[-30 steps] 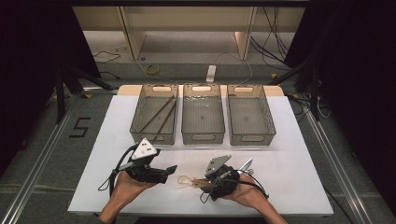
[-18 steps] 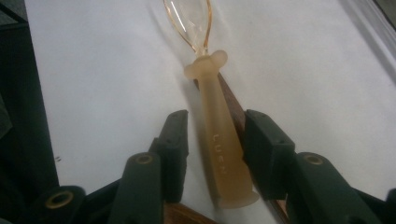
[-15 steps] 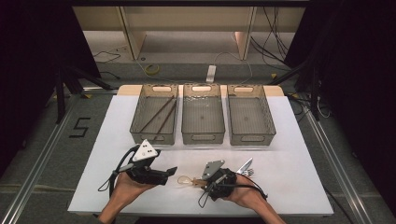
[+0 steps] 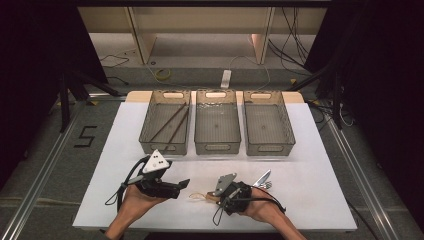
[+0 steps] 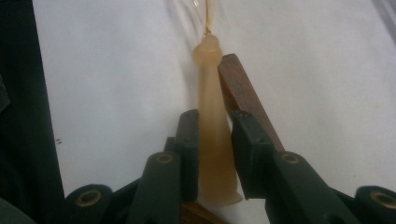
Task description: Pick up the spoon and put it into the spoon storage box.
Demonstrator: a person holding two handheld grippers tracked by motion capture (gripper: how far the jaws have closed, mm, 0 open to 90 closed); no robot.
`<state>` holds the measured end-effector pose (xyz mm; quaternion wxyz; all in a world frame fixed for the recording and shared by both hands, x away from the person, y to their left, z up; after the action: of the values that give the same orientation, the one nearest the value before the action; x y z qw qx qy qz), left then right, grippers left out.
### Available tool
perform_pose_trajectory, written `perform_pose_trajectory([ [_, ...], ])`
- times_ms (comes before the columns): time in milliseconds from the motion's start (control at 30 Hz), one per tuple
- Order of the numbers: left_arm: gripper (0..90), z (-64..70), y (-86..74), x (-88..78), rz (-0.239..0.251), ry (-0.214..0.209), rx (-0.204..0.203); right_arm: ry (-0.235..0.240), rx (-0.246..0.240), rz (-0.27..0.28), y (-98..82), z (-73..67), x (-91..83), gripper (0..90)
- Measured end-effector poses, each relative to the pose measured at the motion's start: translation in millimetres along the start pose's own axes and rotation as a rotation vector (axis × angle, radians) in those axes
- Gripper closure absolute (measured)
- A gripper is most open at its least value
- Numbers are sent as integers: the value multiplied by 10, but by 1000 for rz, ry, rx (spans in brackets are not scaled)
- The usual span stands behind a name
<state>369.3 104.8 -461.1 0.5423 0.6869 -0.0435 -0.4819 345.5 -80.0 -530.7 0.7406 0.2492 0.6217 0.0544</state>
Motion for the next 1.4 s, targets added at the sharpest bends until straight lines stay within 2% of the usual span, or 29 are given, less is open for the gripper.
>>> perform_pose_trajectory([
  [233,157,-6,2,-10,1,2,1,10,-28,22,17,-15,-35,748],
  [400,157,-7,11,-17,15,0,-4,7,-5,91,46,48,-134,749],
  [733,157,0,8,-11,14,-4,-2,-46,97,163,13,258,-293,750],
  [867,157,4,11,-11,18,-7,-1,-64,103,178,7,314,-325,750],
  [1133,155,15,31,-33,44,-21,5,-86,166,228,43,401,-395,750],
  [1400,155,1,36,-40,56,-17,-5,-120,210,263,73,604,-520,750],
])
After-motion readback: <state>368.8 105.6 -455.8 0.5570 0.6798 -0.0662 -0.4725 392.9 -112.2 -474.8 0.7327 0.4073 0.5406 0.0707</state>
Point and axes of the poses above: each handheld gripper's, and its own axes: x roughly forward along the jaws, y roughly out of its top, z roughly to its right, the point moved 7 cm from there along x, roughly forward along the jaws, and after that the axes turned 2 degrees about -z, right-handed, at the moved point
